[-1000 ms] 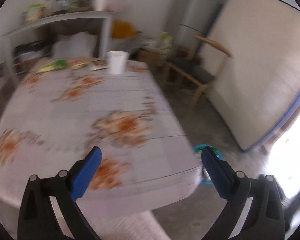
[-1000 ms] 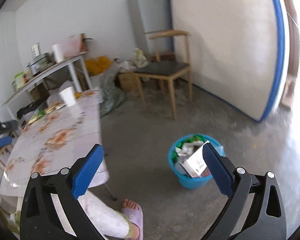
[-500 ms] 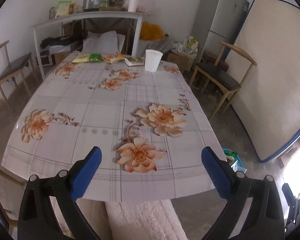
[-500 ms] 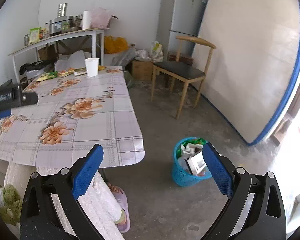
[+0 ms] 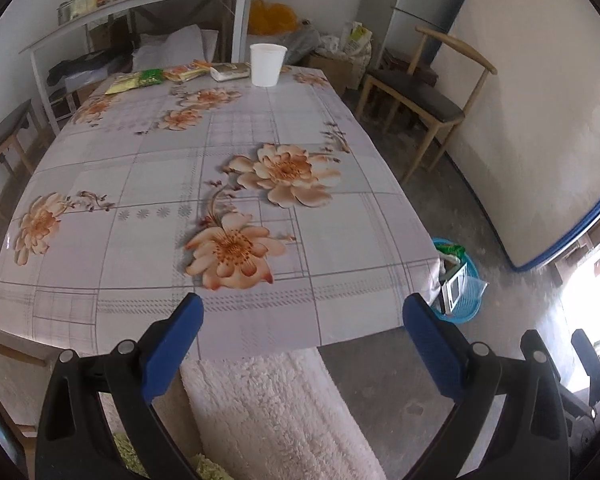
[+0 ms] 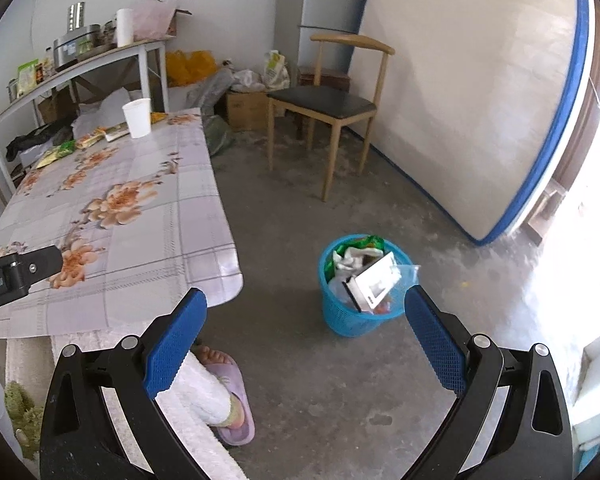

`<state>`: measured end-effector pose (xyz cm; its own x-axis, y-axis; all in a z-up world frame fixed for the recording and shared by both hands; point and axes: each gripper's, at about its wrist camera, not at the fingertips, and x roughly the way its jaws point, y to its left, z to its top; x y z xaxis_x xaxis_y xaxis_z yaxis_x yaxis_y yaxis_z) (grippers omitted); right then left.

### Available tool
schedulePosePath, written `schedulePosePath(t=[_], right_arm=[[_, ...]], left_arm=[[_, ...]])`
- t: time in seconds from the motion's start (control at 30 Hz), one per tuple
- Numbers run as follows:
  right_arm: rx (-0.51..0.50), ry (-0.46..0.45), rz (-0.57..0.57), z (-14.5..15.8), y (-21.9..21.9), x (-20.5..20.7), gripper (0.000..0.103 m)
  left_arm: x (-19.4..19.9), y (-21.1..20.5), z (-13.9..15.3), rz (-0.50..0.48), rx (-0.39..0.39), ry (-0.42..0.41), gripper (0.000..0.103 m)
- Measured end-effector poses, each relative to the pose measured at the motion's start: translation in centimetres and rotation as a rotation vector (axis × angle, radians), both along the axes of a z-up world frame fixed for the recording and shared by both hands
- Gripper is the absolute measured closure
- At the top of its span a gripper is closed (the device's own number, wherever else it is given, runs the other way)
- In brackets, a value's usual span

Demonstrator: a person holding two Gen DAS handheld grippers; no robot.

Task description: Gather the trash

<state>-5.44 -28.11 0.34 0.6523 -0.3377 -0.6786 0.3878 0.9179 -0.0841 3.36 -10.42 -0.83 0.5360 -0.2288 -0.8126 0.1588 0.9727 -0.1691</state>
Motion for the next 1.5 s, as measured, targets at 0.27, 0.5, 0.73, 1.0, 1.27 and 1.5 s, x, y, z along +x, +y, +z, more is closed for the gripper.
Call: schedulePosePath(t=[0.27,0.5,0.73,1.0,1.27,1.5], right_arm=[[0.015,0.024,0.003,-0.53,-0.55,0.18,0.008],[0.018,0.04,0.01,-0.69,-0.46,0.26,0.008],[0.023,0.045,0.022,-0.67,-0.55,0.3,0.008],[0.018,0.041,0.025,-0.49,-0.57,0.19,0.008],[0.014,0.04,0.026,-0.52,-0.53,0.18,0.008],[0.013,0.04,0.028,-0.51,-0.56,0.15,0.008]], left_arm=[[0.07,-0.59,-0.17,-0.007,0.033,-0.006,0.005],[0.03,-0.55,-0.22,-0.014,0.064,-0.018,0.005],[0.02,-0.22,-0.19,0.0,0.082,-0.024,0.005],[-0.03,-0.15,0.09,0.005,0.106,-0.042,0.005],[-0.01,-0.14,0.16,-0.001,0.099,-0.042,0.005],[0.02,-0.12,0.21,-0.002,0.099,-0.042,0.005]])
